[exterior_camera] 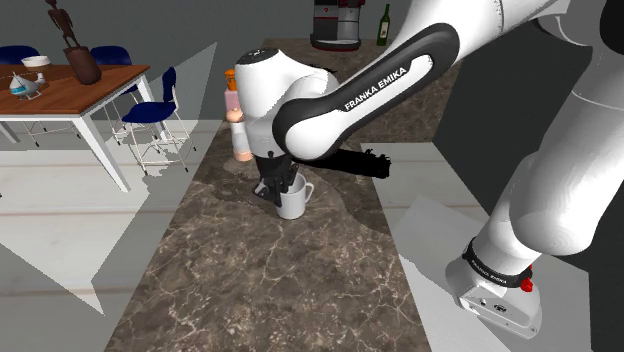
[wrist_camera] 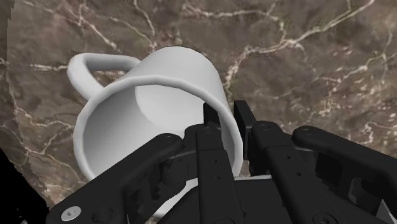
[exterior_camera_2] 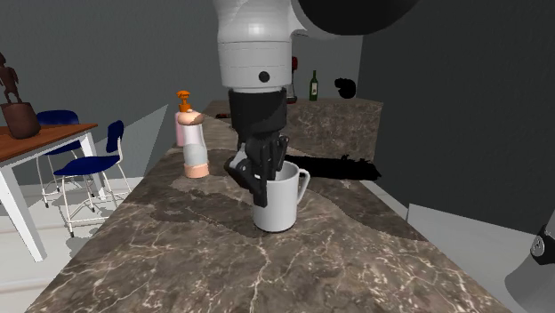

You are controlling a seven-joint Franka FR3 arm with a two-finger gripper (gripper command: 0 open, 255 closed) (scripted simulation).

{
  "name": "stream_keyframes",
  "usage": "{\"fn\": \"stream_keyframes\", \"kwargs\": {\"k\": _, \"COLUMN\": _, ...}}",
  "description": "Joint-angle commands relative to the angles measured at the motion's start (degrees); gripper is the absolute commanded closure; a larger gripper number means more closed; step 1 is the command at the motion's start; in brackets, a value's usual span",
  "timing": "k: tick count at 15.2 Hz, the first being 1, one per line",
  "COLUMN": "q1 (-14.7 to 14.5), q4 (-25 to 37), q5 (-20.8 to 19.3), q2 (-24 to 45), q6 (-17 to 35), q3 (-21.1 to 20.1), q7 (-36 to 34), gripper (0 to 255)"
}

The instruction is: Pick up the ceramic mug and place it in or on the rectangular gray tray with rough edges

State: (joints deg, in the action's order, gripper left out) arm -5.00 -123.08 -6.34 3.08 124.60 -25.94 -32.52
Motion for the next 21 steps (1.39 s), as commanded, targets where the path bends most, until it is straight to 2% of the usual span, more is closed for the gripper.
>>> {"fn": "stream_keyframes", "kwargs": {"k": 1, "q1": 0.1, "q4": 0.7, "q5": 0.6, "q2": -1.0, "q6": -1.6, "q3": 0.0, "q7": 0.6, "gripper": 255}}
{"fn": "stream_keyframes", "kwargs": {"k": 18, "q1": 0.3, "q4": 8.5, "q5": 3.4, "q2": -5.6, "q6": -13.3, "q3": 0.2, "q7": 3.1, "gripper": 255}}
{"fn": "stream_keyframes", "kwargs": {"k": 21, "q1": 2.3, "q4": 6.4, "q5": 4.2, "q2": -8.0, "q6": -13.1, "q3": 2.6, "q7": 7.7, "gripper": 255}}
